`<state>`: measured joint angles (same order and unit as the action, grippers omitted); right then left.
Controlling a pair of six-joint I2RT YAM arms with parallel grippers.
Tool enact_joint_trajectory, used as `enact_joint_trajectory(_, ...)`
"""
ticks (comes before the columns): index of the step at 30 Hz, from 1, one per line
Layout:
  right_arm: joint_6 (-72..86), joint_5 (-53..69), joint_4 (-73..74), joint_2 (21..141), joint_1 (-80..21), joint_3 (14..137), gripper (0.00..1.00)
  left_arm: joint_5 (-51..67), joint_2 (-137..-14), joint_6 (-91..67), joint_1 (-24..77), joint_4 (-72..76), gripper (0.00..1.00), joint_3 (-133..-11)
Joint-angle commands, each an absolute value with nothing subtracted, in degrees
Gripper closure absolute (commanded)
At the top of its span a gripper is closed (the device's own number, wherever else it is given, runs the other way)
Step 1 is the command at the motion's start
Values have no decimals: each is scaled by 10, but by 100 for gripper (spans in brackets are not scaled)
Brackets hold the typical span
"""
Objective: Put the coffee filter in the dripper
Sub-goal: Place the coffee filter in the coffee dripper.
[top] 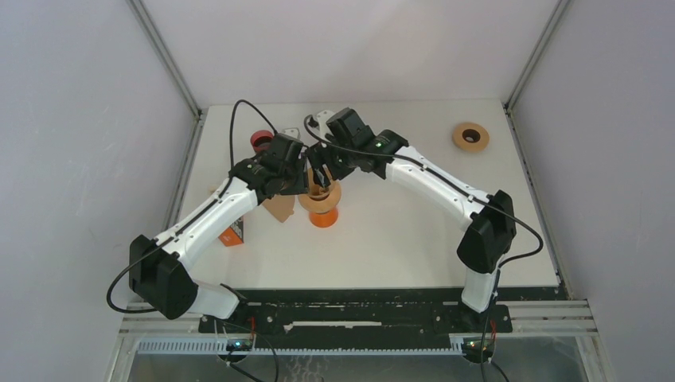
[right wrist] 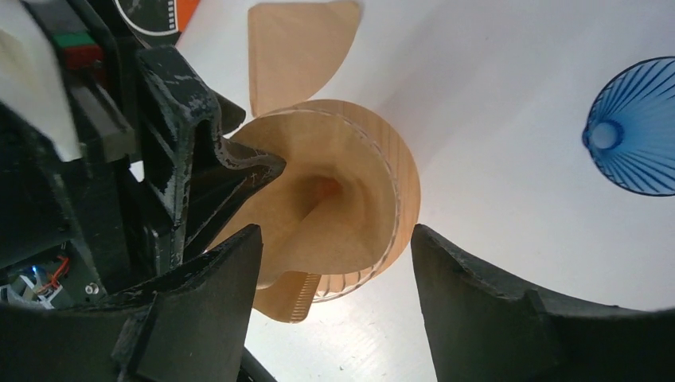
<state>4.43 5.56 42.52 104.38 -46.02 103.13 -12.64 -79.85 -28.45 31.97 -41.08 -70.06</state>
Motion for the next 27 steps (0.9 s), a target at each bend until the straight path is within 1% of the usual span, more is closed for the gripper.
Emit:
enact_joint_trajectory(1, 58, 69, 433, 1057, -467, 1049, 23, -122, -788, -280, 317, -405, 54, -707)
enact_joint_trajectory(21, 51, 31, 430, 1033, -438, 966, 23, -138, -787, -278, 316, -415, 54, -706)
enact_joint_trajectory(27, 45, 31, 428, 1042, -437, 965, 23, -139, -788, -278, 316, -415, 54, -704)
